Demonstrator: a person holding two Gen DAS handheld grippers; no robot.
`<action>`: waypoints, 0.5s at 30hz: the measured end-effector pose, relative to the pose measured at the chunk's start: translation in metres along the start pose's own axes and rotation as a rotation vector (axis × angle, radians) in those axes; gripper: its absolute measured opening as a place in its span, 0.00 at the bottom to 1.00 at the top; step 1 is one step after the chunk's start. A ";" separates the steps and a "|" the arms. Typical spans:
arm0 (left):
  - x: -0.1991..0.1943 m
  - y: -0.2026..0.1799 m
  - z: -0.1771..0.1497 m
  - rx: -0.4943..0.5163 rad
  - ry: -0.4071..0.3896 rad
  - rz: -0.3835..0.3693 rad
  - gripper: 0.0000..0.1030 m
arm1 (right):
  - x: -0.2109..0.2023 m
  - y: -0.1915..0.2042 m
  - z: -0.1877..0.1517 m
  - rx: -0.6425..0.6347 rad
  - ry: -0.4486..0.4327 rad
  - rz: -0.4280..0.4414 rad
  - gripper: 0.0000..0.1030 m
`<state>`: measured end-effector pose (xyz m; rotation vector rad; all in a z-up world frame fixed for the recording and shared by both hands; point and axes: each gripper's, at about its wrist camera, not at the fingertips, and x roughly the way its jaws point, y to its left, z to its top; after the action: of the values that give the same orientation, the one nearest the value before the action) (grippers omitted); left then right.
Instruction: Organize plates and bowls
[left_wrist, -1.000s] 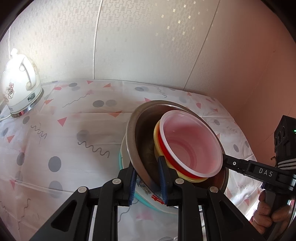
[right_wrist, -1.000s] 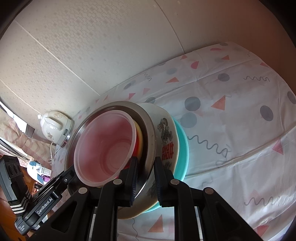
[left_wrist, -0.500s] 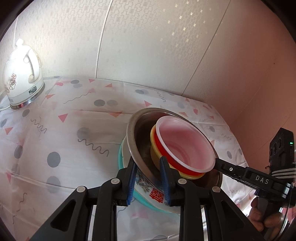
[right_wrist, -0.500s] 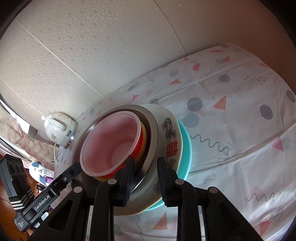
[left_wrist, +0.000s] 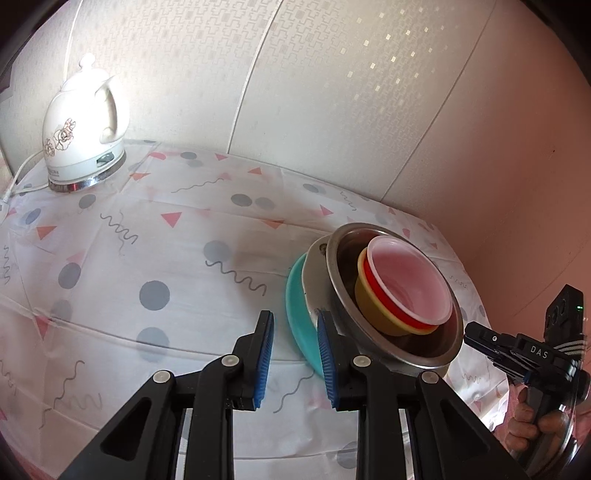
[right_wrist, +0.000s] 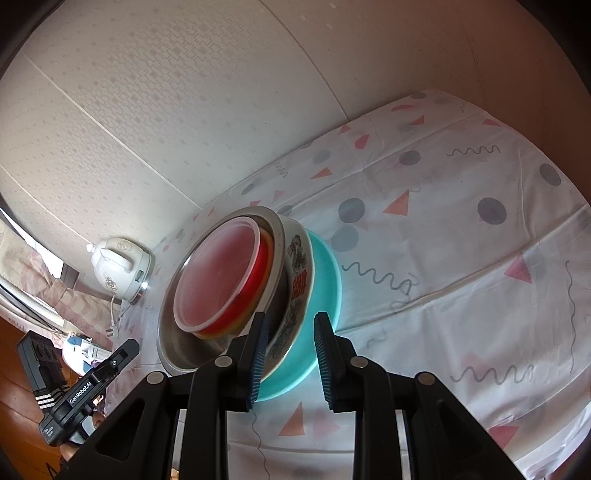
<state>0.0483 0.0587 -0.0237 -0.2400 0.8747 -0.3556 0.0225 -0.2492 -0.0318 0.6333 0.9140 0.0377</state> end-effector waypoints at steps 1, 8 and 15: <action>0.002 0.000 -0.003 0.004 0.007 -0.001 0.23 | 0.002 0.000 -0.001 0.000 0.008 0.000 0.25; 0.019 -0.013 -0.021 0.054 0.068 -0.045 0.23 | 0.016 0.004 -0.011 -0.007 0.065 0.009 0.25; 0.028 -0.026 -0.025 0.094 0.079 -0.067 0.22 | 0.022 0.018 -0.012 -0.085 0.046 -0.034 0.16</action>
<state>0.0395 0.0227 -0.0501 -0.1692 0.9263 -0.4702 0.0315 -0.2223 -0.0438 0.5398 0.9626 0.0610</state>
